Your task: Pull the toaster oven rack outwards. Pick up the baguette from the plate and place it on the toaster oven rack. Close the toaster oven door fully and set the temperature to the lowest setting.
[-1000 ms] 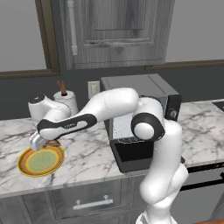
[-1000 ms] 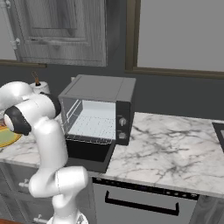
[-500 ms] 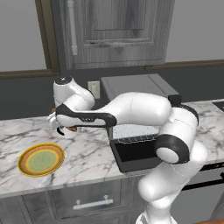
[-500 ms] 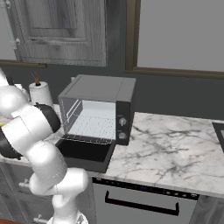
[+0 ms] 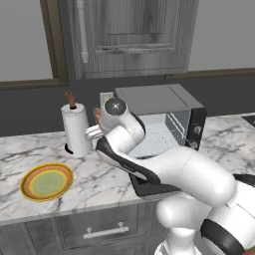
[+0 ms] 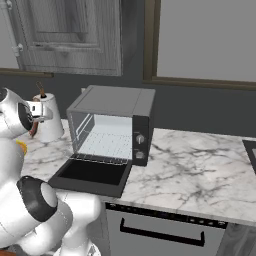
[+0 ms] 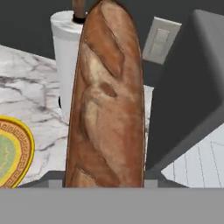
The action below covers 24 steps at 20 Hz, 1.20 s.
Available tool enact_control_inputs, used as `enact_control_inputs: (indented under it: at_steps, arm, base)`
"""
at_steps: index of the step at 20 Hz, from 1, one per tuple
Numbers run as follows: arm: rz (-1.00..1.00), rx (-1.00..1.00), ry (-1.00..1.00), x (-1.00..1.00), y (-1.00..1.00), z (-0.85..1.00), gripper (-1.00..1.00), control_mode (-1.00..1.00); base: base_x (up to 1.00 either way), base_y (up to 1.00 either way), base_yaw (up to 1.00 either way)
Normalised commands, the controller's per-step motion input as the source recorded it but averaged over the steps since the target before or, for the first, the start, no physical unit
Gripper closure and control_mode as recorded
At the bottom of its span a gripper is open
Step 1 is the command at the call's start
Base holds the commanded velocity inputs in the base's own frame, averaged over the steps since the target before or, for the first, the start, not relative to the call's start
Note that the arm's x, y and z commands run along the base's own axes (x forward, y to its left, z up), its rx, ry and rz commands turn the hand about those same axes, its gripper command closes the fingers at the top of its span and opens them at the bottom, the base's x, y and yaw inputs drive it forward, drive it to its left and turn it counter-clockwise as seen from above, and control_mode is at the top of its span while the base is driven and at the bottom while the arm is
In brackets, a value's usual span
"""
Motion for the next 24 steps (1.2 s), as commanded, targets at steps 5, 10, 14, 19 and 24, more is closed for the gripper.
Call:
enact_control_inputs:
  at_steps: [5,10,14,19,24]
  arm:
    - [-0.03,0.0,-0.13,-0.19,-0.65,0.67,1.0,-1.0]
    - [0.0,-0.13,0.14,-0.19,-0.61,0.37,1.0,-1.0]
    - [0.01,-0.26,0.22,-0.02,-0.49,0.21,1.0,-1.0]
    - [0.09,-0.23,0.11,0.0,-0.51,0.16,1.0,-1.0]
    - [0.19,-0.18,0.09,0.0,-0.56,0.0,1.0,-1.0]
  base:
    - [0.0,0.0,0.0]
    - [0.0,0.0,0.0]
    - [0.0,0.0,0.0]
    - [0.0,0.0,0.0]
    - [0.0,0.0,0.0]
